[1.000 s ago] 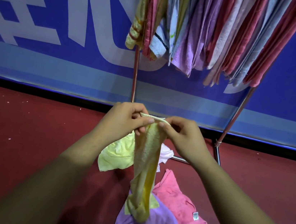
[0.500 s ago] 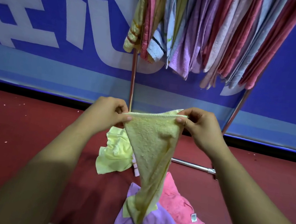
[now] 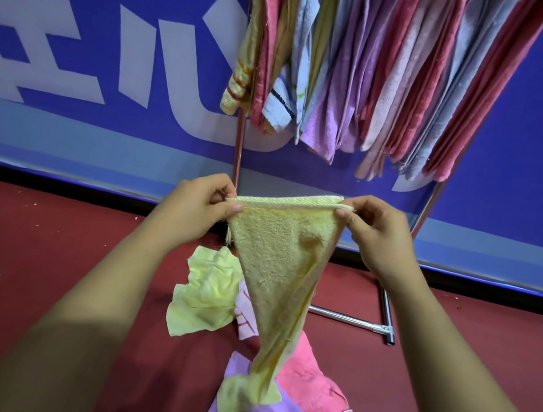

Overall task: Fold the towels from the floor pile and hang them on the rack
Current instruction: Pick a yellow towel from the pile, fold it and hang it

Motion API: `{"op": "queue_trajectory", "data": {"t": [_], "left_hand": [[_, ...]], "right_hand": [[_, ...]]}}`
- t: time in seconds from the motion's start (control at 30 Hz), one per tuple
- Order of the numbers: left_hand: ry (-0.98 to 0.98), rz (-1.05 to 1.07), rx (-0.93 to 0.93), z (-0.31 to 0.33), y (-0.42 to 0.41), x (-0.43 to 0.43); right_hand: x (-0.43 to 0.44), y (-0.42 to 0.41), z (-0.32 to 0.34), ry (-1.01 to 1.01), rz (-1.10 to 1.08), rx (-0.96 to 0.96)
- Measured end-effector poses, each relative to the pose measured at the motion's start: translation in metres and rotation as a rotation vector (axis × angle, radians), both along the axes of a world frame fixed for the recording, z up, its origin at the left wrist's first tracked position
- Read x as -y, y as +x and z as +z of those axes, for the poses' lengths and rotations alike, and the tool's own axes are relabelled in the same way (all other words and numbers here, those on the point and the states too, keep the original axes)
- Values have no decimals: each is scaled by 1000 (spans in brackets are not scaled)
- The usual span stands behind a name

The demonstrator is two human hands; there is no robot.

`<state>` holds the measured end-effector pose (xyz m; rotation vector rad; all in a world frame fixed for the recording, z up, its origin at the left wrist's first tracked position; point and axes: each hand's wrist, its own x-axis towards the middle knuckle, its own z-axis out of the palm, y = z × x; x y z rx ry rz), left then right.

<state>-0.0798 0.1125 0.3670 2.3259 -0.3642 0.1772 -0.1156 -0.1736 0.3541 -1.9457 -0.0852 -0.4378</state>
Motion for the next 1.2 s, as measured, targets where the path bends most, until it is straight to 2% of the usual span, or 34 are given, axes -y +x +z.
{"op": "queue_trajectory", "data": {"t": [0.07, 0.13, 0.2, 0.23, 0.27, 0.37, 0.47, 0.67, 0.83, 0.97, 1.07, 1.13, 1.2], "left_hand": [[-142, 9, -20, 6, 0, 2], [-371, -7, 29, 23, -5, 7], [-692, -96, 50, 45, -12, 11], [-761, -143, 55, 52, -13, 10], [-730, -153, 63, 54, -12, 9], [-437, -43, 82, 41, -7, 7], [-420, -18, 120, 32, -4, 7], [-401, -82, 144, 34, -2, 2], [-403, -84, 138, 31, -3, 5], [-258, -24, 147, 29, -4, 4], [-186, -1, 147, 29, -5, 5], [-221, -42, 104, 30, -6, 7], [-464, -163, 4, 34, -11, 12]], "right_hand": [[-1, -1, 7, 83, 4, -4], [-6, -4, 22, 175, 2, 38], [-9, -7, 42, 454, 109, 89], [-9, -7, 49, 579, 176, 91], [-9, -7, 53, 610, 206, 87], [-8, -4, 40, 320, 42, 64], [-7, -2, 27, 282, 1, 38], [2, -2, 32, 327, 83, 110], [9, 0, 30, 170, 154, 54], [15, -4, 30, -22, 213, -64], [18, -6, 28, 22, 194, -32], [18, -8, 32, 46, 195, 6], [17, -8, 35, 154, 222, 42]]}}
